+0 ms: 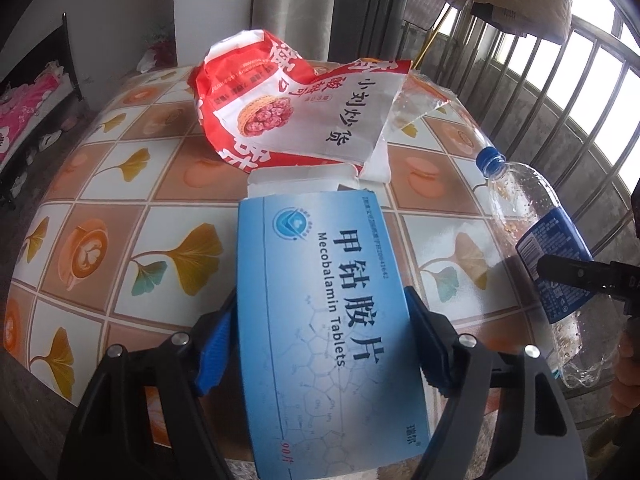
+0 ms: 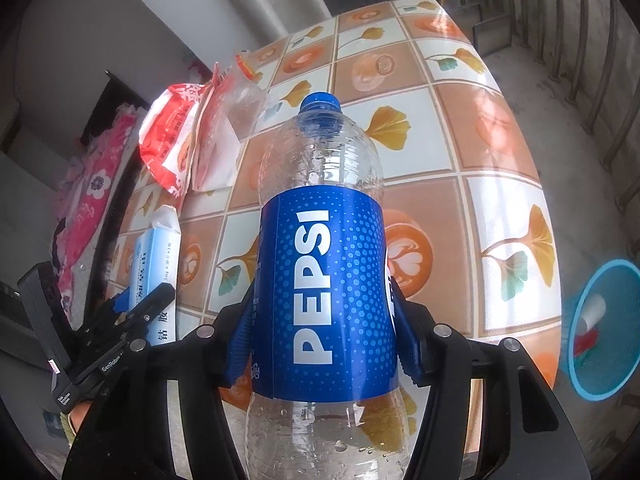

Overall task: Collect trash
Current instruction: 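Carry the blue box and Pepsi bottle off the table toward the wastebasket, then open both grippers over the wastebasket to drop the box and bottle, then move both open grippers back to the table, then grasp the red snack bag with the left gripper while the right grasps a clear wrapper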

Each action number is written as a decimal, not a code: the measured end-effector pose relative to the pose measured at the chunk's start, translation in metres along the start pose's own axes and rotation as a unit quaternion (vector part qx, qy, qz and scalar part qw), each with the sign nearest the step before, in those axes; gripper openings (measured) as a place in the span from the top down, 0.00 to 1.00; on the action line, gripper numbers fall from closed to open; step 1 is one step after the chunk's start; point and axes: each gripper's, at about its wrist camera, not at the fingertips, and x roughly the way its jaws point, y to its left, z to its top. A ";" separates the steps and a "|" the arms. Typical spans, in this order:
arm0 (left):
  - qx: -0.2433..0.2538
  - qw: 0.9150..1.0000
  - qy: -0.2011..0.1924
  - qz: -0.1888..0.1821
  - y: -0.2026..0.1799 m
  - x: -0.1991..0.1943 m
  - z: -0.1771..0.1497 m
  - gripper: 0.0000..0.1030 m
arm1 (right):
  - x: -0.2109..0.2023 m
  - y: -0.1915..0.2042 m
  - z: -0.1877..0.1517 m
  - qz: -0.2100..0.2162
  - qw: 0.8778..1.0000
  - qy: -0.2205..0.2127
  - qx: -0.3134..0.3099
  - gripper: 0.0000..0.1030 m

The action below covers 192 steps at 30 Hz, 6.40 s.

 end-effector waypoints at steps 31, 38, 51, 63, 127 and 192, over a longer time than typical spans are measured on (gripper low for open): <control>0.029 0.999 -0.033 0.001 -0.026 -0.037 -0.007 0.28 | -0.031 -0.010 -0.017 0.023 1.000 -0.020 0.002 0.46; 0.044 0.998 -0.044 0.000 -0.039 -0.045 -0.006 0.28 | -0.042 -0.016 -0.020 0.035 0.999 -0.028 0.008 0.46; 0.080 0.995 -0.064 -0.011 -0.068 -0.057 -0.003 0.28 | -0.062 -0.031 -0.029 0.043 0.998 -0.043 0.024 0.46; 0.115 0.990 -0.078 -0.026 -0.098 -0.064 0.000 0.28 | -0.083 -0.049 -0.038 0.044 0.996 -0.061 0.044 0.46; 0.328 0.901 0.152 -0.238 -0.473 0.090 -0.057 0.27 | -0.150 -0.346 -0.204 0.034 0.867 -0.146 0.475 0.44; -0.173 0.970 -0.145 -0.094 0.108 -0.005 0.082 0.33 | -0.026 -0.052 0.021 0.175 0.978 -0.042 0.103 0.27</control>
